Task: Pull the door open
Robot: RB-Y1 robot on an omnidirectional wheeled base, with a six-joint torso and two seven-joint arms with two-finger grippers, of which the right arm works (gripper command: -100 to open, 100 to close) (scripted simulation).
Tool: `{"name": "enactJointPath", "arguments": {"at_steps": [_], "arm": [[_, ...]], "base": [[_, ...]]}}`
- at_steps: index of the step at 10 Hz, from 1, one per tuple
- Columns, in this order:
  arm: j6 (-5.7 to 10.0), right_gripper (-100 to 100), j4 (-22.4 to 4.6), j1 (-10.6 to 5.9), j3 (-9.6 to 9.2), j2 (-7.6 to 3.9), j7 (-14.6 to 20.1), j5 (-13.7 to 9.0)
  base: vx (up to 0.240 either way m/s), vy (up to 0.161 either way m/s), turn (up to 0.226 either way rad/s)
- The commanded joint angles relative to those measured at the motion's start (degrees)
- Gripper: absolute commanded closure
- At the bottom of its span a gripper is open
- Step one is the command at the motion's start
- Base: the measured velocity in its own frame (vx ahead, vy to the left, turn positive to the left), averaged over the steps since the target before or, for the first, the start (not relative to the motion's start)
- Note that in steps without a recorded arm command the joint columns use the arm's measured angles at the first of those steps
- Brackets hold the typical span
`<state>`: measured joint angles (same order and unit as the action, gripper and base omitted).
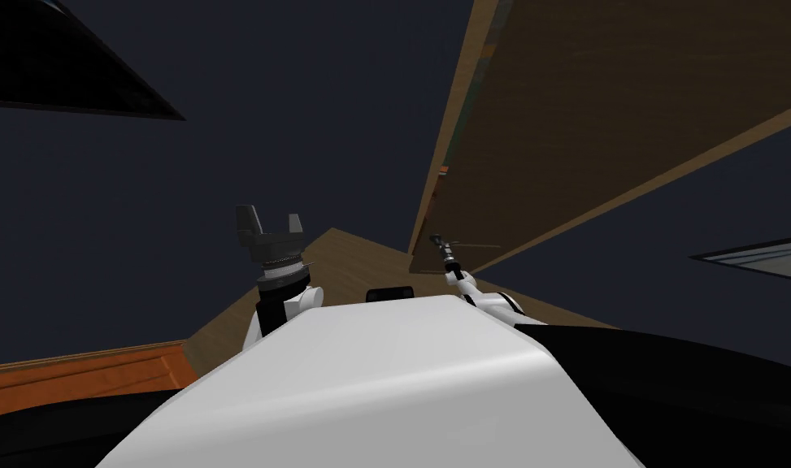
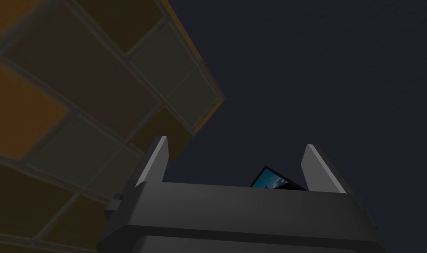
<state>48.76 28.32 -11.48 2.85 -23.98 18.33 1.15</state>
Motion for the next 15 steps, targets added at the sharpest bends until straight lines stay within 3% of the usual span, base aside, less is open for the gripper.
{"name": "enactJointPath", "arguments": {"at_steps": [1, 2, 3, 7, 8, 10, 11, 12, 15], "arm": [[1.09, 100, -0.03, 0.37, -0.74, -0.82, 1.16, 0.48], [0.55, 100, -0.01, 0.18, -0.5, -0.43, 0.69, 0.31], [1.87, 100, 0.2, 1.05, -1.58, -1.14, 2.16, 1.08], [3.63, 100, 0.44, 2.02, -2.86, -2.23, 3.93, 2.03], [5.0, 100, 0.94, 2.77, -3.86, -3.08, 5.31, 2.77], [6.08, 100, 1.2, 3.36, -4.66, -3.75, 6.4, 3.35], [5.75, 100, 0.85, 3.01, -4.43, -3.35, 5.97, 3.17], [7.47, 100, 0.84, 4.16, -4.96, -4.12, 7.01, 3.63], [10.27, 100, 0.71, 5.71, -5.57, -5.56, 8.48, 4.23]], "base": [[-0.214, -0.041, 0.075], [-0.1, -0.018, 0.02], [-0.166, -0.032, 0.12], [-0.199, -0.071, 0.073], [-0.159, -0.096, 0.097], [-0.215, -0.101, 0.098], [-0.098, -0.036, 0.021], [-0.144, -0.054, 0.159], [-0.194, -0.083, 0.142]]}}
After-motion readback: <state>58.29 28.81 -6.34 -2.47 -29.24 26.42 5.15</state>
